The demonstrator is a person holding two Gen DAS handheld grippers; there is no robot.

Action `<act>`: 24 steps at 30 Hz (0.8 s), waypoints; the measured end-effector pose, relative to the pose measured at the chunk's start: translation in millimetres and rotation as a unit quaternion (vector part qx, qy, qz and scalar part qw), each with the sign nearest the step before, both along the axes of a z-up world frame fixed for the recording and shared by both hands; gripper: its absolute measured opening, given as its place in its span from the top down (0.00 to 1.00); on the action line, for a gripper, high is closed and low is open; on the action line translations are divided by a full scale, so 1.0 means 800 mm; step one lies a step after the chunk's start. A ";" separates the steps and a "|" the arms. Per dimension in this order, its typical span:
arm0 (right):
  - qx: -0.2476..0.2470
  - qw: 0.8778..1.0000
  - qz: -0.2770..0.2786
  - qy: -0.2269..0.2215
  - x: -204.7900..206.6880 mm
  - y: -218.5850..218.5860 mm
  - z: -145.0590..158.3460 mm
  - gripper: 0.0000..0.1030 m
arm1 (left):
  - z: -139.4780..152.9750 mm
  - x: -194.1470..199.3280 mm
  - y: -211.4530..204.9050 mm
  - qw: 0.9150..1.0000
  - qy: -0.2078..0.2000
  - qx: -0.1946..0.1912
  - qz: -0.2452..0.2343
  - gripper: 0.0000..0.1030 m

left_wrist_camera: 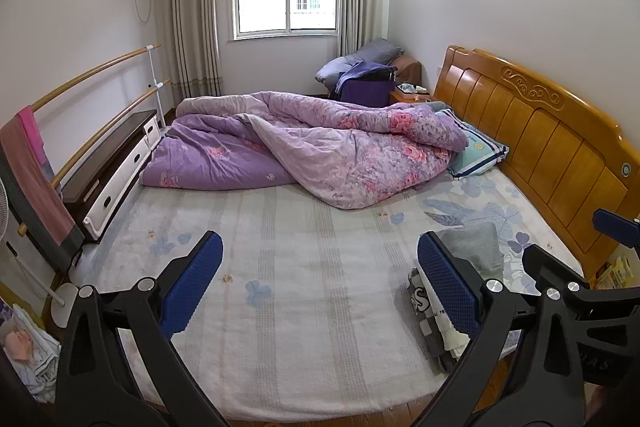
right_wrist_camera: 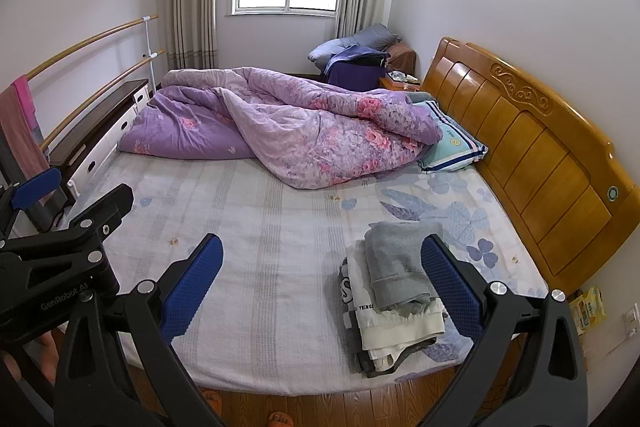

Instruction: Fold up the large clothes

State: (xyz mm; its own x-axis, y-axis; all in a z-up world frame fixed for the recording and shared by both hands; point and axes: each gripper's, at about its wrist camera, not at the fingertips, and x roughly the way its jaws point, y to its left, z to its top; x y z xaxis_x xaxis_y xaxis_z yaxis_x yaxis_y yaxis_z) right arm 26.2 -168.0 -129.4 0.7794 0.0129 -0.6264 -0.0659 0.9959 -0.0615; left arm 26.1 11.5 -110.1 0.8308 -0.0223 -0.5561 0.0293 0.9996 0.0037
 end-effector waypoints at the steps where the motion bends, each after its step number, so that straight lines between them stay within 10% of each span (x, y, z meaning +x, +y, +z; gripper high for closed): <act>1: -0.001 1.000 0.000 0.000 0.000 0.000 0.000 0.07 | 0.000 0.000 0.000 1.000 0.000 0.001 0.000 0.05; 24: -0.002 1.000 0.000 -0.003 -0.003 -0.003 -0.001 0.07 | -0.001 -0.001 -0.001 1.000 -0.003 0.003 0.001 0.05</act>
State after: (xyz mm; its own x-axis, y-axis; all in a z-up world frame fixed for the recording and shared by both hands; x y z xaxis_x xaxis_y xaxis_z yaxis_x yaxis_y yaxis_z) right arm 23.9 -170.4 -130.0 0.7837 0.0092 -0.6211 -0.0647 0.9957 -0.0669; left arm 25.2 11.0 -110.9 0.8339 -0.0171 -0.5517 0.0272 0.9996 0.0101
